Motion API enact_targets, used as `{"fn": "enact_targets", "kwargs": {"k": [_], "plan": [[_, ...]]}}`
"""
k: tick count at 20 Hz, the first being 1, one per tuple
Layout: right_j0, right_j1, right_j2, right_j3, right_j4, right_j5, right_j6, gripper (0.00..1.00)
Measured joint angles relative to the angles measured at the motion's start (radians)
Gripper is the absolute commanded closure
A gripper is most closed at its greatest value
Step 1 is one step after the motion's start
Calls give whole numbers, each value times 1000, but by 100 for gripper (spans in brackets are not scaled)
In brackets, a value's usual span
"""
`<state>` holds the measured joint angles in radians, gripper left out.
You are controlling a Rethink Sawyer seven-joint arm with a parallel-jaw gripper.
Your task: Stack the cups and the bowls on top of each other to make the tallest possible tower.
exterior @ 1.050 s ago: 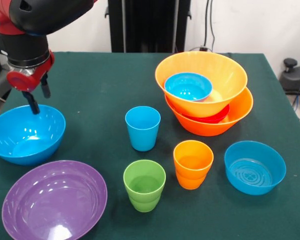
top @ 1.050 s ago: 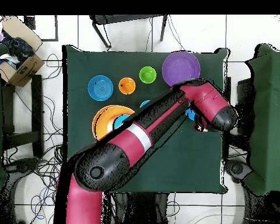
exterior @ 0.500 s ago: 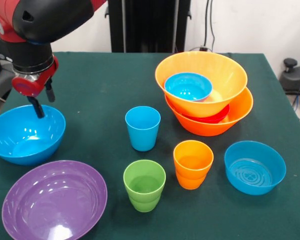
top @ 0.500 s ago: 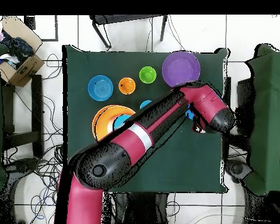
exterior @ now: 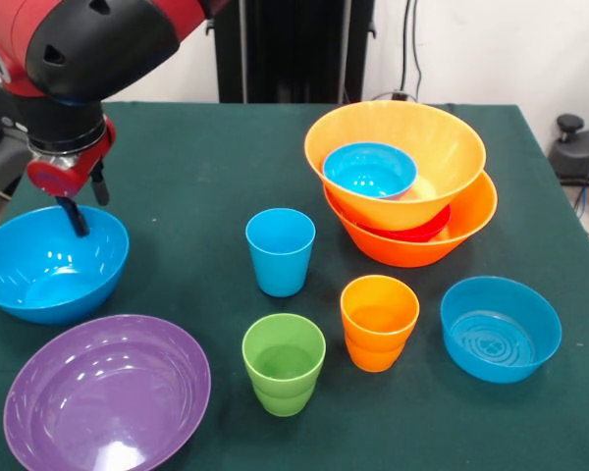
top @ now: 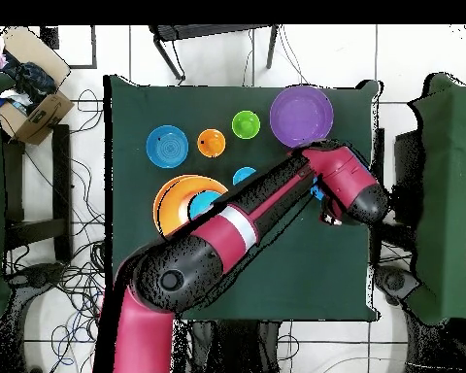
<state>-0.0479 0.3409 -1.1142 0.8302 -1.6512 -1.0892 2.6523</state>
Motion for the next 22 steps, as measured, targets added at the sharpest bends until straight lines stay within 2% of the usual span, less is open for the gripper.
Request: {"fn": "enact_targets", "kwargs": {"k": [22], "plan": [[-11, -9, 52, 0, 0, 31, -5, 0]]}}
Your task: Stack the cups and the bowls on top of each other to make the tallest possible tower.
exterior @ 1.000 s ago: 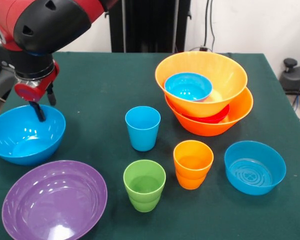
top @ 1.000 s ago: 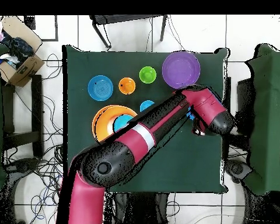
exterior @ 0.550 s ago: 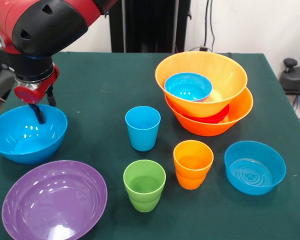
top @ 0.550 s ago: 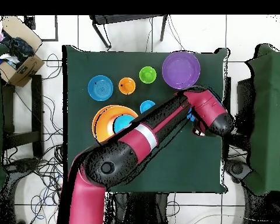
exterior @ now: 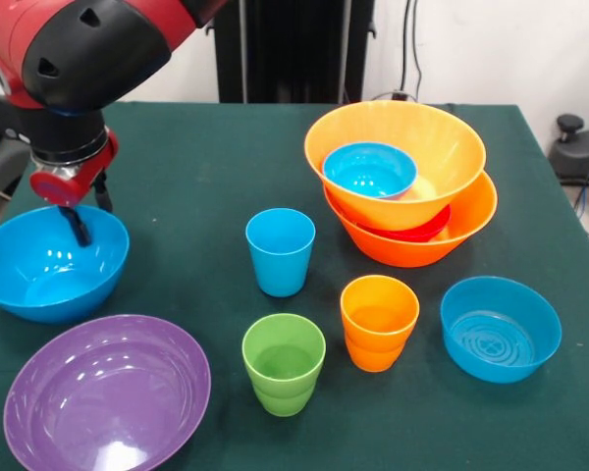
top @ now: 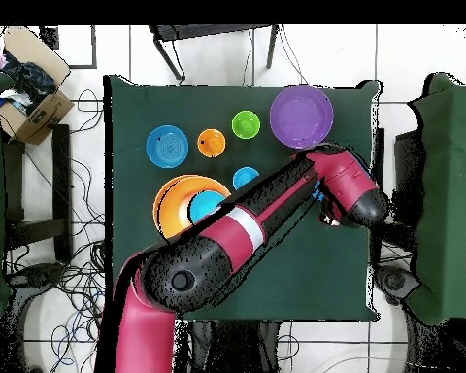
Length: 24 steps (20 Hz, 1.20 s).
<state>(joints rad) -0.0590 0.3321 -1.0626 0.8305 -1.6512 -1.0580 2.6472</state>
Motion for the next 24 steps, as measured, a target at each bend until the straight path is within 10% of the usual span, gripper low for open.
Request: {"fn": "enact_targets", "kwargs": {"k": [18, 19, 24], "plan": [[-25, -17, 62, -7, 0, 67, -10, 0], [-27, -24, 71, -10, 0, 80, -11, 100], [-25, -52, 79, -10, 6, 88, -31, 100]]}}
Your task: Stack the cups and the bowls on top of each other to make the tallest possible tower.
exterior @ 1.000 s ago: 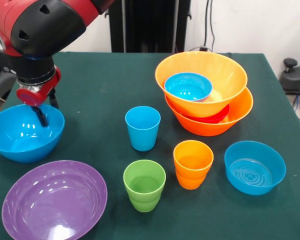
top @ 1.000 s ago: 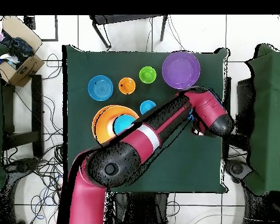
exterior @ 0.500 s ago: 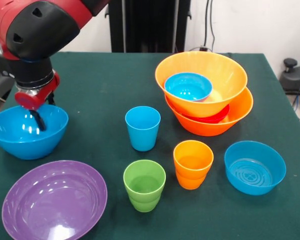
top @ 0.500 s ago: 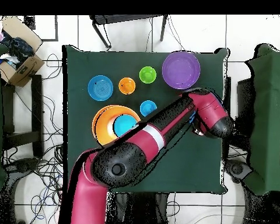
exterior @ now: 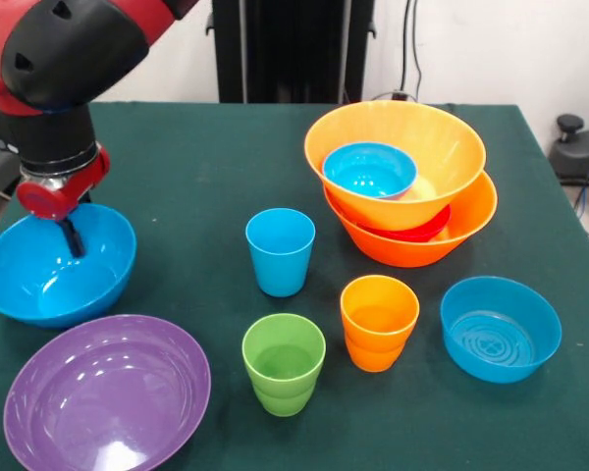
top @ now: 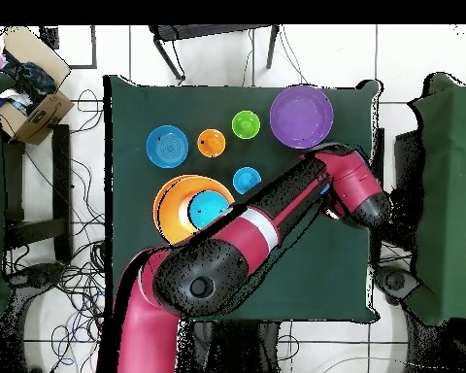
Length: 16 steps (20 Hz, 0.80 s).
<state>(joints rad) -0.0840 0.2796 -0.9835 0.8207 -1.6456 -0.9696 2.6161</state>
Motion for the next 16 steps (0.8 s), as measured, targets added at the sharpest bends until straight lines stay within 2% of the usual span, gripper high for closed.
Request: {"fn": "enact_targets", "kwargs": {"k": [11, 16], "plan": [[-1, -81, 51, 18, 12, 0, -165, 100], [2, -139, 89, 79, 74, 0, -243, 100]]}}
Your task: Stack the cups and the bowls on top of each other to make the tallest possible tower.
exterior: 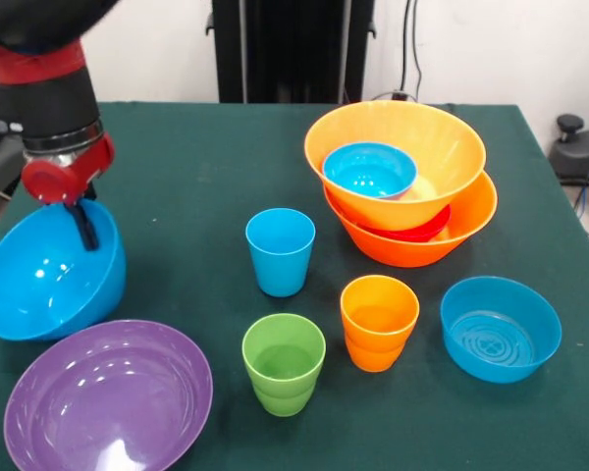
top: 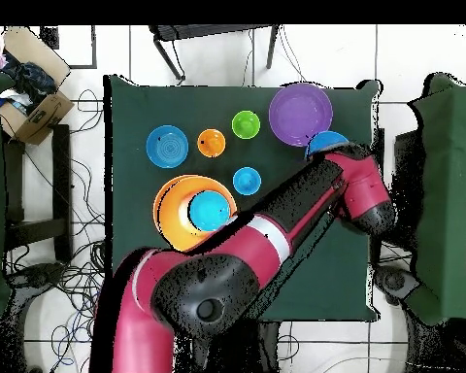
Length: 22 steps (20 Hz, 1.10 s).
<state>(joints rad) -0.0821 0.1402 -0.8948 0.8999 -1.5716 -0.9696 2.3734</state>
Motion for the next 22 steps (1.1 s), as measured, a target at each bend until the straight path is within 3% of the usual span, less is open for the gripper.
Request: {"fn": "enact_targets", "kwargs": {"k": [6, 7, 16, 19, 22], "plan": [[34, -105, 12, 147, 84, 1, -76, 100], [54, -148, 12, 208, 110, 0, -102, 100], [163, -313, -2, 418, 196, 0, -212, 100], [233, -382, -19, 500, 231, 1, -245, 100], [253, -400, -23, 522, 245, 1, -253, 100]]}}
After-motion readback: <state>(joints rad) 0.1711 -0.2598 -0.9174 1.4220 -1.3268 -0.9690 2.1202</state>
